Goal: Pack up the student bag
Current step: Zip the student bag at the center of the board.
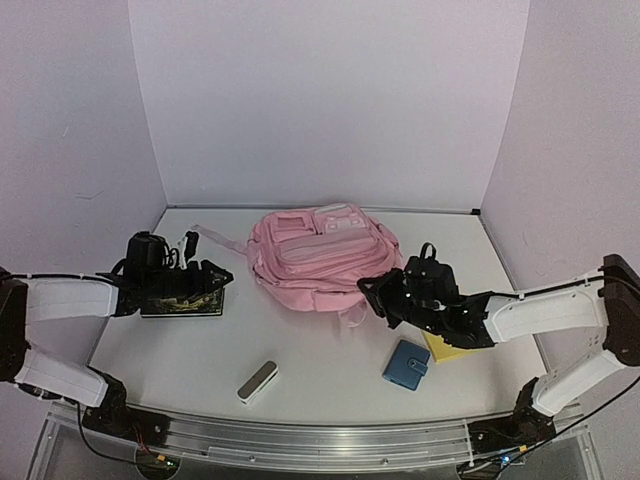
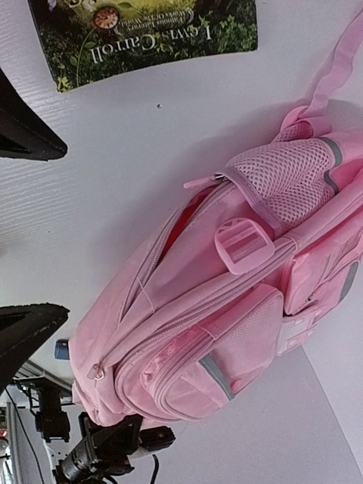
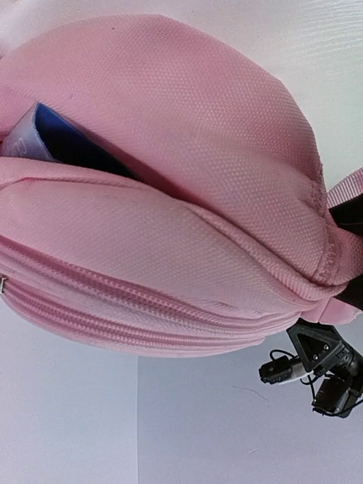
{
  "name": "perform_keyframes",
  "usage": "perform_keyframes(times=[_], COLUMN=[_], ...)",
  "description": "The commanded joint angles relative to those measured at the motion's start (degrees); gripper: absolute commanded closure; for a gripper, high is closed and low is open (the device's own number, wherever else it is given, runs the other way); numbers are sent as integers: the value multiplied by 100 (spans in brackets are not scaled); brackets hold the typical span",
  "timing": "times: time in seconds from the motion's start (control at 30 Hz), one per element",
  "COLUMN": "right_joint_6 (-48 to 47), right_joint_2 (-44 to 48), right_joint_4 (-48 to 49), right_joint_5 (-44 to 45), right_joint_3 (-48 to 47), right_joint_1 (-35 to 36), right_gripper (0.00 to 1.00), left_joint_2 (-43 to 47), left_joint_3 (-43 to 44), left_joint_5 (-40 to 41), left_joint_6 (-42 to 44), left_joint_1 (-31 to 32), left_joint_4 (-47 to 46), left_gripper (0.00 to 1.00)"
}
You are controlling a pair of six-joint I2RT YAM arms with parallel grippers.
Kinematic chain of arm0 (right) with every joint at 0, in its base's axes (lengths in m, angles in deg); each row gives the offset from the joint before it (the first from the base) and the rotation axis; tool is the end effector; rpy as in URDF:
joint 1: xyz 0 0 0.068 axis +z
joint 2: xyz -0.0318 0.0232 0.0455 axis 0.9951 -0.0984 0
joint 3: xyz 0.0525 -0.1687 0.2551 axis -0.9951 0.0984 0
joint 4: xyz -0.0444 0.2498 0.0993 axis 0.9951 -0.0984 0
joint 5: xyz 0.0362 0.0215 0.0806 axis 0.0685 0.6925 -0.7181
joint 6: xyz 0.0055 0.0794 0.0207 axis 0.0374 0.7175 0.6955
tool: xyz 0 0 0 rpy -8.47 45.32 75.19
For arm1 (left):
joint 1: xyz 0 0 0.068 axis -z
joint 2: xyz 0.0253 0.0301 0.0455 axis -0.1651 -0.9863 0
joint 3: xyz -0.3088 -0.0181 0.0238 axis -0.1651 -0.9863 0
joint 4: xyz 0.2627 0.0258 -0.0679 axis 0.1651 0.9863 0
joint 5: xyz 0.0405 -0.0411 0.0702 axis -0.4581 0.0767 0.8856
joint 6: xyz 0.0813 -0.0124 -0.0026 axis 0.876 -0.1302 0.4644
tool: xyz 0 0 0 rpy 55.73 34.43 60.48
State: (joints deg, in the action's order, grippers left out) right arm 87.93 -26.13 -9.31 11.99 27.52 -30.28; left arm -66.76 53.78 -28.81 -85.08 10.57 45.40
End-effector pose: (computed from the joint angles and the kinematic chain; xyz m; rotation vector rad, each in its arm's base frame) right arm 0.2142 0.2741 0.2297 0.6463 2.0727 1.3624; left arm 0.2458 -0.1255 0.2065 0.0367 2.2261 -1.0597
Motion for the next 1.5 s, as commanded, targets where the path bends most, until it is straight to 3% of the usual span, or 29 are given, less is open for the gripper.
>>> perform_keyframes(times=[0.0, 0.13, 0.53, 0.8, 1.47], right_joint_6=[-165, -187, -184, -204, -222], right_joint_2=[804, 1067, 1308, 1354, 1288], right_joint_4=[585, 441, 280, 236, 177], right_joint_5=[716, 782, 889, 926, 968], right_joint_3=[-117, -129, -34, -32, -108], right_joint_1=[-83, -83, -86, -88, -90], right_gripper=[100, 100, 100, 100, 100], left_joint_2=[-560, -1218, -2726, -3529, -4473], left_joint_3=[-15, 161, 888, 1545, 2396], left_joint_5=[-651, -874, -1132, -1379, -1443], left_joint_6=[-7, 144, 349, 443, 482], left_joint_1=[-9, 16, 311, 409, 515], left_joint_4=[-1073, -1393, -2271, -2315, -2208], left_gripper=[42, 54, 62, 67, 79])
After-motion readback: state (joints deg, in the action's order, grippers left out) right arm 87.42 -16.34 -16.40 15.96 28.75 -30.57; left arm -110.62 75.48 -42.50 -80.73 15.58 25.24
